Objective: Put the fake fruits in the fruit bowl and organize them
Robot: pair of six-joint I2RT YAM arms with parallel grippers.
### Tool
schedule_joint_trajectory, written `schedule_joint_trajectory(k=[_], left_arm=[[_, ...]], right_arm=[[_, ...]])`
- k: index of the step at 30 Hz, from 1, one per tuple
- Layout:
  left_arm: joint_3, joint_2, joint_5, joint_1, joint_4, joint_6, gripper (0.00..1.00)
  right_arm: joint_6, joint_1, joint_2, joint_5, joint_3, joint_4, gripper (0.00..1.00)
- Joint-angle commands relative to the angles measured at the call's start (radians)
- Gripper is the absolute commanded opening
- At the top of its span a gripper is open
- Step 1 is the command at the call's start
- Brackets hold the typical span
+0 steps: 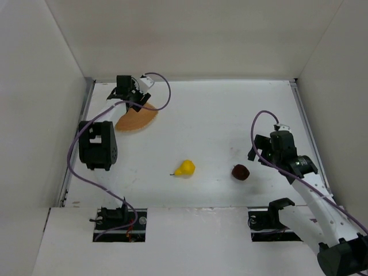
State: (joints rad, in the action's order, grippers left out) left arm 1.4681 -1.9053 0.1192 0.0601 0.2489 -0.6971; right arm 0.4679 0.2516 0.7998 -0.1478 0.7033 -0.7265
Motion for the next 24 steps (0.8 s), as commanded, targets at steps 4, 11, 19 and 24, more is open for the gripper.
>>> schedule_joint_trajectory(k=[4,11,19,24], left_arm=[[0.156,-0.132,-0.027,-0.029,-0.231,0.234,0.44],[0.163,-0.118,-0.032,-0.024,-0.151,0.226,0.9],[0.147,0.141,0.034,0.051,0.215,0.09,1.0],[0.01,0.343,0.204,0.311,0.556,-0.099,1.0]], right_arm=[[0.038,0.019,-0.025,0.01,-0.007,0.045,1.0],[0.049,0.022,-0.036,0.016,-0.007,0.047,1.0],[0.037,0.022,-0.059,0.019,-0.011,0.058,1.0],[0.037,0.036,-0.034,0.054,-0.021,0.085,1.0]])
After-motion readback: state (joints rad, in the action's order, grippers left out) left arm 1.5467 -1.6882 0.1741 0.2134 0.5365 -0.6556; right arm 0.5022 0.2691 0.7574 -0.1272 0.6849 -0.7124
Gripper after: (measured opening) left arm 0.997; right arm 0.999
